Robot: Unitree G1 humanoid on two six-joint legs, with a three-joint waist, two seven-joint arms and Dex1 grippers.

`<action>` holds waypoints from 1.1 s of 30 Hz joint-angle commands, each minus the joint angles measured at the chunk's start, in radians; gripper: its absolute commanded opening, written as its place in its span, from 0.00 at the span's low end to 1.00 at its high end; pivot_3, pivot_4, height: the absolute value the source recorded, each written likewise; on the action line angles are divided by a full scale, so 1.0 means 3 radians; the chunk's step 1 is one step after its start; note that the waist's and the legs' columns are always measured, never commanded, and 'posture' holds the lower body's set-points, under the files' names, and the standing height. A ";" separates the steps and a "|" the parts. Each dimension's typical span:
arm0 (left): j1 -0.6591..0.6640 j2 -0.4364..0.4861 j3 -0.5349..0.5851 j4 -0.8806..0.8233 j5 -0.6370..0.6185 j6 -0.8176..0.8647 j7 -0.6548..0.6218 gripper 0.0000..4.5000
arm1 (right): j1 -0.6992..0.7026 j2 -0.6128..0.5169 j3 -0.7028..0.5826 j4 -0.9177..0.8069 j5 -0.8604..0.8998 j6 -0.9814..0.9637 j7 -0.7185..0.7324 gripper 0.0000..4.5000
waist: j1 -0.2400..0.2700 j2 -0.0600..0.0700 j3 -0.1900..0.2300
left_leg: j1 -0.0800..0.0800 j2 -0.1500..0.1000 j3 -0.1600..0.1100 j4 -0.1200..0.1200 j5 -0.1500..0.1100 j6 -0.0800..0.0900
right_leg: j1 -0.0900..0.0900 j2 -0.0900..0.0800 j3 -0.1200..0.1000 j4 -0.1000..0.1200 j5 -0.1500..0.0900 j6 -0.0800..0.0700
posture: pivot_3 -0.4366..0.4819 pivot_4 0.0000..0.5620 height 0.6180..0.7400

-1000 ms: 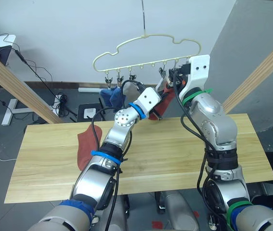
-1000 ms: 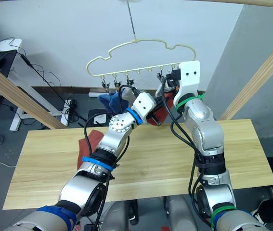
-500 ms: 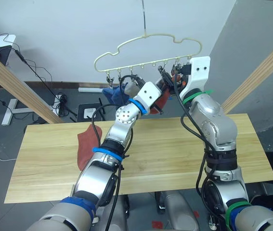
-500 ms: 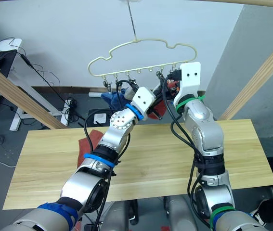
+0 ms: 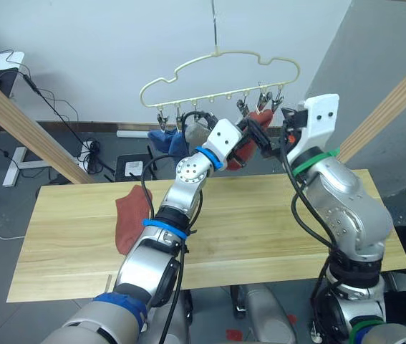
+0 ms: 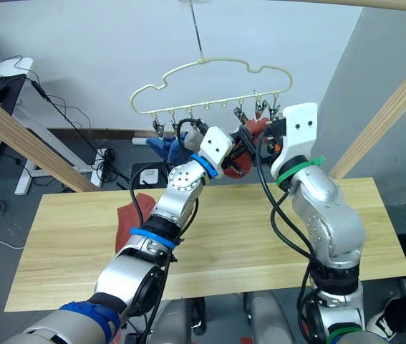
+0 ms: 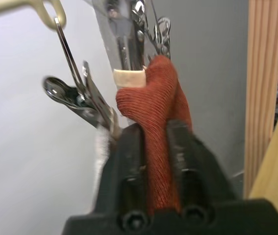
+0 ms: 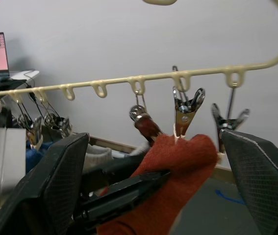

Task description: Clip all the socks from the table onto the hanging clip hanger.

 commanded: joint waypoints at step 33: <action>0.0985 0.0988 0.0147 -0.2418 -0.0810 0.1594 -0.0840 0.77 | -0.0193 -0.0148 0.0040 0.0858 -0.0480 -0.0945 -0.0085 0.71 | 0.0014 0.0000 -0.0001 | 0.0002 0.0000 -0.0001 0.0002 0.0009 -0.0015 | 0.0001 0.0000 0.0002 0.0003 0.0009 -0.0016 | 0.29 0.46 1.00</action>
